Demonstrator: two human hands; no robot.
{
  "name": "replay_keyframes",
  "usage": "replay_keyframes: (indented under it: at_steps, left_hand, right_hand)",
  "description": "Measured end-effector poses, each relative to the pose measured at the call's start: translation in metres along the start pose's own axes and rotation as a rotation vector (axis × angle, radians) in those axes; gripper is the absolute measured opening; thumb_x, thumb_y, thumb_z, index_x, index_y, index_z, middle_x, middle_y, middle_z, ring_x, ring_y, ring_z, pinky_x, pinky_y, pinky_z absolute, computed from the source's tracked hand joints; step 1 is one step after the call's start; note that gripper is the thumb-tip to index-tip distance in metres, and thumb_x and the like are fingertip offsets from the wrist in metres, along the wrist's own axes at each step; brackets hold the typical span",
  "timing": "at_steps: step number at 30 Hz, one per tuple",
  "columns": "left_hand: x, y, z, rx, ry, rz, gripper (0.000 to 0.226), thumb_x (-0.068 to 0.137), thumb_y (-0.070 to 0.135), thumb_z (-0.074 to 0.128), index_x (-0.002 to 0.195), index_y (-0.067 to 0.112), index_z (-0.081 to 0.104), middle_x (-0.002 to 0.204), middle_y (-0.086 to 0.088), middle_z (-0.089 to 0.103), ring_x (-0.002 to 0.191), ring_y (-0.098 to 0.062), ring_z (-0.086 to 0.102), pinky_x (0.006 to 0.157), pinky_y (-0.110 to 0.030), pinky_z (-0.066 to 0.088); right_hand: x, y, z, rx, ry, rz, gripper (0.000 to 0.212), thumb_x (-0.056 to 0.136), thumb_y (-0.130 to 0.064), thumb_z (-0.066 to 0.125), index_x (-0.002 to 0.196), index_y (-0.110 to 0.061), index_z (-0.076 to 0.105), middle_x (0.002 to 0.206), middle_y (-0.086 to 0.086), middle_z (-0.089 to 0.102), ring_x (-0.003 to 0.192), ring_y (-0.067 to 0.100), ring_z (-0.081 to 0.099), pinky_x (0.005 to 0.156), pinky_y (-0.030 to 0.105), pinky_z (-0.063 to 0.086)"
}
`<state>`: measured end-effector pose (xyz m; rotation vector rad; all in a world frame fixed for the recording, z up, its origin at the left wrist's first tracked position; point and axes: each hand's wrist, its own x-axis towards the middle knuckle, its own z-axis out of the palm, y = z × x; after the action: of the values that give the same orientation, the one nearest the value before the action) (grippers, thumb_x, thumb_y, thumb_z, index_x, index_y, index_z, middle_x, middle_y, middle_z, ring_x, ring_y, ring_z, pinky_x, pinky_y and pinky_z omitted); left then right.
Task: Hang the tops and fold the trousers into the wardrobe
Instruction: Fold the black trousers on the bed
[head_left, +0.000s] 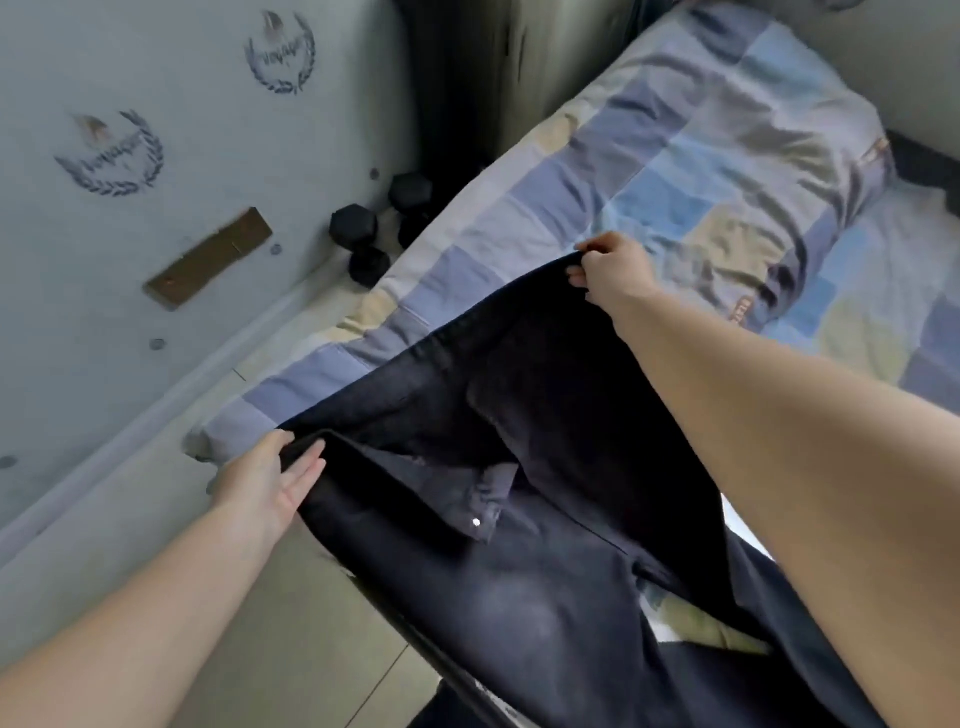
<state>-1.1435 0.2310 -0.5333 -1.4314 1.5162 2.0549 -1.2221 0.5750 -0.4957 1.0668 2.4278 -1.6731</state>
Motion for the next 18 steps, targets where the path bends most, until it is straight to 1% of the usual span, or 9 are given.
replay_keyframes:
  at_steps: [3,5,7,9,11,12,14,16,18]
  left_hand:
    - [0.035,-0.010,0.006,0.041,-0.004,-0.017,0.038,0.093,0.005,0.053,0.130,0.005,0.045,0.141,-0.012,0.044,0.088,-0.024,0.067,0.077,-0.032,0.053]
    - [0.049,-0.017,0.009,0.067,-0.011,-0.017,0.034,0.094,0.006,0.052,0.128,0.005,0.046,0.140,-0.010,0.045,0.088,-0.022,0.066,0.080,-0.033,0.051]
    - [0.060,-0.019,0.009,0.095,-0.025,-0.011,0.031,0.095,0.005,0.051,0.126,0.005,0.046,0.134,-0.007,0.046,0.093,-0.024,0.066,0.083,-0.033,0.050]
    - [0.065,-0.022,0.009,0.123,-0.036,-0.003,0.032,0.096,0.005,0.050,0.127,0.006,0.043,0.126,-0.005,0.044,0.102,-0.026,0.064,0.089,-0.036,0.049]
    - [0.068,-0.024,0.010,0.156,-0.033,0.010,0.033,0.097,0.006,0.050,0.128,0.008,0.041,0.123,-0.002,0.043,0.103,-0.026,0.064,0.089,-0.036,0.050]
    - [0.070,-0.024,0.010,0.184,-0.026,0.022,0.032,0.096,0.006,0.050,0.128,0.007,0.042,0.121,-0.003,0.044,0.097,-0.023,0.065,0.083,-0.033,0.053]
    - [0.073,-0.024,0.013,0.263,0.035,0.109,0.031,0.094,0.009,0.054,0.123,0.003,0.046,0.114,-0.005,0.048,0.079,-0.013,0.061,0.065,-0.025,0.054]
    - [0.074,-0.022,0.017,0.419,0.138,0.287,0.040,0.089,0.011,0.059,0.127,0.010,0.046,0.115,-0.004,0.052,0.077,-0.012,0.054,0.068,-0.027,0.050]
    - [0.068,-0.022,0.025,0.745,0.134,0.594,0.033,0.085,0.013,0.063,0.115,0.021,0.051,0.115,-0.003,0.057,0.083,-0.012,0.054,0.082,-0.032,0.045]
  right_hand:
    - [0.025,0.028,0.044,-0.035,-0.050,0.005,0.031,0.081,-0.006,0.036,0.083,-0.031,0.055,0.085,-0.003,0.069,0.094,0.015,0.065,0.083,0.031,0.051]
    - [0.033,0.043,0.064,-0.076,-0.095,-0.011,0.035,0.081,-0.009,0.040,0.103,-0.027,0.060,0.104,-0.001,0.069,0.107,0.018,0.062,0.095,0.037,0.049]
    - [0.036,0.055,0.080,-0.120,-0.138,-0.034,0.044,0.085,-0.010,0.043,0.126,-0.024,0.054,0.119,0.002,0.064,0.115,0.020,0.058,0.099,0.040,0.047]
    - [0.033,0.063,0.091,-0.109,-0.190,-0.038,0.057,0.090,-0.009,0.044,0.144,-0.024,0.035,0.125,0.000,0.059,0.113,0.020,0.058,0.095,0.036,0.049]
    - [0.022,0.073,0.098,-0.126,-0.242,-0.017,0.071,0.093,-0.010,0.044,0.152,-0.028,0.009,0.125,-0.007,0.053,0.099,0.015,0.060,0.076,0.024,0.051]
    - [0.014,0.080,0.102,-0.171,-0.269,-0.018,0.076,0.093,-0.011,0.046,0.152,-0.029,0.000,0.126,-0.008,0.052,0.093,0.014,0.060,0.069,0.021,0.049]
    - [-0.004,0.099,0.107,-0.270,-0.316,-0.060,0.084,0.092,-0.014,0.051,0.151,-0.031,-0.006,0.132,-0.003,0.052,0.097,0.017,0.061,0.077,0.027,0.052]
    - [-0.021,0.123,0.111,-0.426,-0.402,-0.106,0.082,0.091,-0.018,0.055,0.151,-0.030,0.002,0.136,0.003,0.048,0.111,0.022,0.057,0.091,0.037,0.050]
    - [-0.035,0.147,0.117,-0.626,-0.522,-0.121,0.059,0.091,-0.024,0.057,0.144,-0.025,0.031,0.140,0.004,0.042,0.120,0.025,0.051,0.096,0.037,0.046]
